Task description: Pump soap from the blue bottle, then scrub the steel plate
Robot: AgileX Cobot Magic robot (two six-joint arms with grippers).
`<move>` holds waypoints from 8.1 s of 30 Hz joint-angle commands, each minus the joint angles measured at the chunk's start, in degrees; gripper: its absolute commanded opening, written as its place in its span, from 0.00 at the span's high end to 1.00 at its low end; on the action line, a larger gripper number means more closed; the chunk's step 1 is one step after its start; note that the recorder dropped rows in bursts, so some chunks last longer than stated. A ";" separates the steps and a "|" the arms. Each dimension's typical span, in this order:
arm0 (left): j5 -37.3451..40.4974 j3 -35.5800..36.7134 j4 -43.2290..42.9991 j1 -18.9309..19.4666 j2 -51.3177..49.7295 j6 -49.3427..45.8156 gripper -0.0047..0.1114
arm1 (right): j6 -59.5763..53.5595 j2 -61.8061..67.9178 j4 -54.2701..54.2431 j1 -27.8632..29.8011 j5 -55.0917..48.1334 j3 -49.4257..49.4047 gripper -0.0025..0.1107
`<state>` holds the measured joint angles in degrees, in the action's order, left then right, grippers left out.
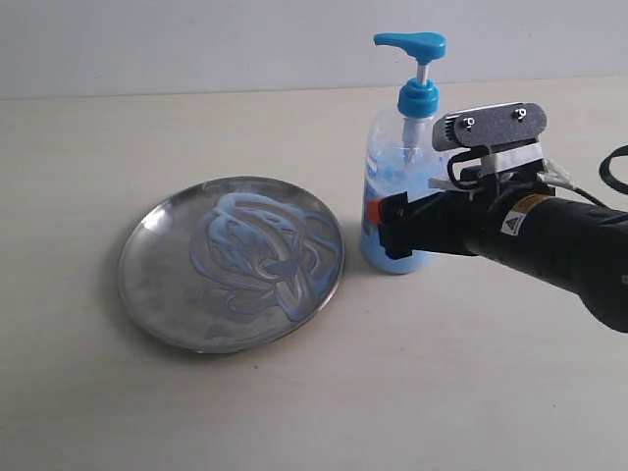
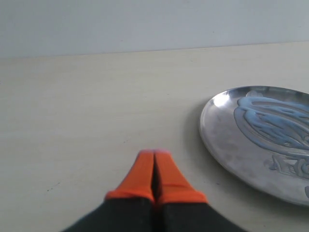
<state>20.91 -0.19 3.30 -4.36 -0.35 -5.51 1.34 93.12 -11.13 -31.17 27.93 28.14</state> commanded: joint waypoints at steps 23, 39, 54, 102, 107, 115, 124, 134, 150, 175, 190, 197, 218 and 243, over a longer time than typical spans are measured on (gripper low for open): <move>-0.85 0.19 0.22 -0.24 0.35 -0.31 0.96 | -1.34 10.16 0.58 -0.16 21.88 0.33 0.11; -0.85 0.19 0.22 -0.24 0.35 -0.31 0.96 | 1.44 14.85 0.61 -0.16 20.26 4.99 0.14; -0.85 0.19 0.22 -0.24 0.35 -0.31 0.96 | 1.71 15.84 0.82 -0.16 20.16 4.99 0.95; -0.95 0.19 0.22 -0.24 0.35 -0.31 0.96 | -10.65 5.11 5.48 -0.16 4.73 4.99 0.98; -0.95 0.19 0.22 -0.24 0.35 -0.31 0.96 | -11.88 3.07 4.67 -0.16 0.29 6.33 0.98; -0.95 0.19 0.22 -0.24 0.35 -0.31 0.96 | -11.88 3.07 4.67 -0.16 -6.90 11.56 0.98; -0.95 0.19 0.22 -0.24 0.35 -0.31 0.96 | -15.49 3.07 4.67 -0.56 -7.48 11.80 0.98; -0.95 0.19 0.22 -0.24 0.35 -0.31 0.96 | -36.18 3.07 -13.16 -4.13 -6.71 11.80 0.98; -0.95 0.19 0.22 -0.24 0.35 -0.31 0.96 | -36.71 3.07 -11.18 -4.89 -7.30 11.80 0.98; -0.95 0.19 0.22 -0.24 0.35 -0.31 0.96 | -37.75 3.82 -16.57 -6.80 -2.86 11.80 0.98; -0.95 0.19 0.22 -0.24 0.35 -0.31 0.96 | -32.94 4.77 -16.86 -6.80 -1.51 11.80 0.98; -0.73 0.19 0.22 -0.24 0.35 -0.31 0.96 | -32.75 4.77 -16.86 -6.80 -1.51 11.80 0.98; 0.20 -1.01 0.22 -0.24 0.28 -0.31 0.96 | -33.18 4.87 -15.96 -6.80 -0.23 11.80 0.98; -0.13 -26.60 0.18 -6.29 -25.28 -0.31 0.96 | -33.18 4.87 -15.82 -6.80 -0.25 11.80 0.98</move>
<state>21.40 -26.13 3.30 -10.32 -24.36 -5.62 -31.51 98.88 -28.07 -37.92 22.25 39.09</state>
